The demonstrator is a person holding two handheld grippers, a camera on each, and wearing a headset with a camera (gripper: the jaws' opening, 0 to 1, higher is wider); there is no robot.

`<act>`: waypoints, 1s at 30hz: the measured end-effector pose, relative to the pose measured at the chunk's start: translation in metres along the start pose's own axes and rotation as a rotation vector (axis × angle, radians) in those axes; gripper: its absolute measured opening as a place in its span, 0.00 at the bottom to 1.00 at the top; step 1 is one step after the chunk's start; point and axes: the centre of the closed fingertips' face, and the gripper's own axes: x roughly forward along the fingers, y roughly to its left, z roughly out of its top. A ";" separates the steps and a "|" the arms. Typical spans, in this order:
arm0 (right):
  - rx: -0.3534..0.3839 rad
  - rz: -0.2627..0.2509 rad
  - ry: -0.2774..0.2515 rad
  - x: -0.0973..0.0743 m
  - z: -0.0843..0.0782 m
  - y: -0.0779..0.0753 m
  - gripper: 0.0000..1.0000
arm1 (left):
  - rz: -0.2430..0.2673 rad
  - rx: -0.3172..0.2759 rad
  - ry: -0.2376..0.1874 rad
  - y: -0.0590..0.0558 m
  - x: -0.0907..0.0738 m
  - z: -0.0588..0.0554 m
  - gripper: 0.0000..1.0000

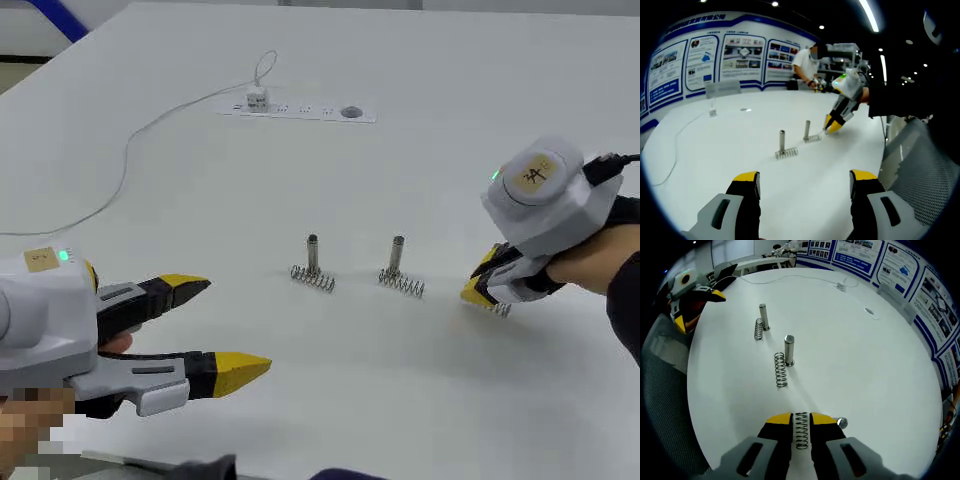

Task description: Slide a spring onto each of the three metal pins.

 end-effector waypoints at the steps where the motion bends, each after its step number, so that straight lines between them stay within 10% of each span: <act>1: -0.002 0.003 0.009 0.001 -0.001 0.000 0.14 | 0.000 -0.001 0.000 0.000 0.000 0.000 0.74; 30: -0.002 0.047 0.027 -0.001 -0.003 0.006 0.12 | -0.005 0.000 -0.003 -0.001 0.001 0.001 0.74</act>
